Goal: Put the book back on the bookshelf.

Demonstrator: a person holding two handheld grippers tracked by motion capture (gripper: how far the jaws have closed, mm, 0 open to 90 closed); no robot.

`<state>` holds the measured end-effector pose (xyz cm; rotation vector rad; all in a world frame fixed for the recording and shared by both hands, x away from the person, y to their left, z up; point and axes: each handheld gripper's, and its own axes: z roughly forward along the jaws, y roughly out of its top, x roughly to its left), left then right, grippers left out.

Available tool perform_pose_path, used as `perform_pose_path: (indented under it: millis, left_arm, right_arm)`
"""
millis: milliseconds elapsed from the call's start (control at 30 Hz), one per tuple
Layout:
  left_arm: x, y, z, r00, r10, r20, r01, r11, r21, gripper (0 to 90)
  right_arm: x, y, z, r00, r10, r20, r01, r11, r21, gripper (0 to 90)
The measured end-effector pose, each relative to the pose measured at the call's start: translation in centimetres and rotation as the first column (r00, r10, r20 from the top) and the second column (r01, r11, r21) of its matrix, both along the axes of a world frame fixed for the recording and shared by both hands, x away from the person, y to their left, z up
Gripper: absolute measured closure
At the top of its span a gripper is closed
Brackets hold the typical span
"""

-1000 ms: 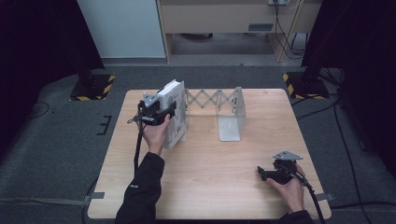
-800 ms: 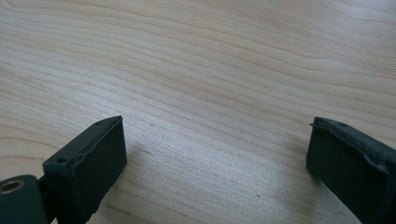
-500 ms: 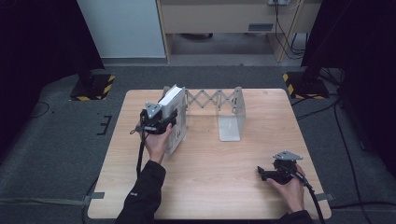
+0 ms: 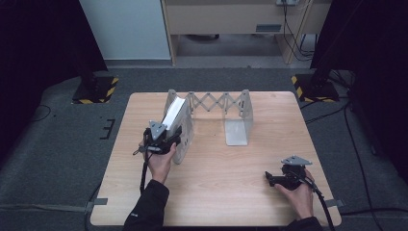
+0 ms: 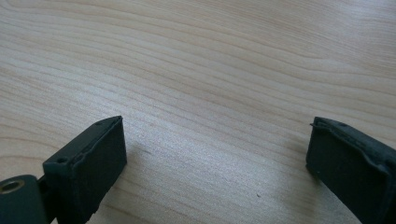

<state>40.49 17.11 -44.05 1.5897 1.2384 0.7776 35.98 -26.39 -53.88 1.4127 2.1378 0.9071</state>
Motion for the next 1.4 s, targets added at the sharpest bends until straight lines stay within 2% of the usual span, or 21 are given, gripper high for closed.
perform_pose_path:
  millis: [100, 200, 267, 467, 633, 767, 867, 933, 967, 1000, 1100, 1200, 1300, 1333, 1400]
  left_arm:
    - [0.1, -0.2, -0.2, 0.9994, 0.029, 0.019, -0.029, 0.9996, -0.008, 51.9]
    - [0.2, -0.3, -0.3, 0.9989, 0.037, 0.027, -0.037, 0.9993, -0.003, 52.0]
    - [0.5, -0.6, -0.5, 0.9977, 0.048, 0.048, -0.048, 0.9989, 0.002, 52.0]
    - [1.5, -1.1, -0.7, 0.9953, 0.071, 0.066, -0.071, 0.9974, -0.005, 52.0]
    - [2.1, -1.0, -1.1, 0.9952, 0.054, 0.082, -0.051, 0.9980, -0.036, 51.2]
    - [1.4, -0.4, -1.5, 0.9980, 0.021, 0.060, -0.015, 0.9951, -0.098, 47.1]
    - [0.2, 0.1, -1.9, 0.9991, -0.009, 0.042, 0.012, 0.9963, -0.085, 45.1]
    - [-0.1, 0.2, -2.0, 0.9994, -0.014, 0.032, 0.016, 0.9965, -0.082, 44.6]
    - [-0.7, 0.5, -2.5, 0.9994, -0.025, 0.023, 0.026, 0.9976, -0.064, 44.5]
    - [-0.9, 0.6, -2.7, 0.9995, -0.026, 0.016, 0.027, 0.9976, -0.064, 44.7]
    - [-1.0, 0.7, -3.8, 0.9989, -0.033, -0.033, 0.030, 0.9968, -0.073, 46.5]
    - [-1.0, 0.7, -4.3, 0.9992, -0.031, -0.023, 0.029, 0.9966, -0.076, 47.8]
    - [-0.8, 0.2, -4.3, 0.9999, 0.006, -0.011, -0.007, 0.9987, -0.051, 50.2]
    - [-0.8, 0.0, -4.2, 0.9998, 0.020, -0.003, -0.020, 0.9995, -0.026, 50.9]
    - [-0.7, -0.2, -4.3, 0.9995, 0.031, 0.006, -0.031, 0.9992, -0.027, 51.6]
  right_arm:
    - [0.0, 0.0, 0.0, 1.0000, 0.000, 0.000, 0.000, 1.000, 0.000, 5.3]
    - [0.0, 0.0, 0.0, 1.0000, 0.000, 0.000, 0.000, 1.000, 0.000, 5.3]
    - [0.0, 0.0, 0.0, 1.0000, 0.000, 0.000, 0.000, 1.000, 0.000, 5.3]
    - [0.0, 0.0, 0.0, 1.0000, -0.001, 0.000, 0.001, 1.000, 0.000, 5.3]
    - [0.1, 0.0, 0.0, 1.0000, 0.003, 0.001, -0.003, 1.000, -0.002, 5.3]
    - [0.0, 0.0, 0.0, 1.0000, 0.002, 0.001, -0.002, 1.000, -0.001, 5.3]
    - [0.0, 0.0, 0.0, 1.0000, 0.001, 0.000, -0.001, 1.000, -0.001, 5.3]
    - [0.0, 0.0, 0.0, 1.0000, 0.004, -0.001, -0.004, 1.000, -0.002, 5.3]
    - [0.0, 0.0, 0.0, 1.0000, 0.005, -0.001, -0.005, 1.000, -0.001, 5.3]
    - [0.0, 0.0, 0.0, 1.0000, 0.001, 0.000, -0.001, 1.000, -0.001, 5.3]
    - [0.0, 0.0, 0.0, 1.0000, 0.003, -0.001, -0.003, 1.000, -0.001, 5.3]
    - [0.0, 0.0, 0.0, 1.0000, 0.002, 0.000, -0.002, 1.000, -0.001, 5.3]
    - [0.0, 0.0, 0.0, 1.0000, 0.006, -0.002, -0.006, 1.000, -0.001, 5.3]
    - [0.0, 0.0, 0.0, 1.0000, 0.006, -0.002, -0.006, 1.000, -0.001, 5.3]
    - [0.0, 0.0, 0.0, 1.0000, 0.006, -0.002, -0.006, 1.000, -0.001, 5.3]
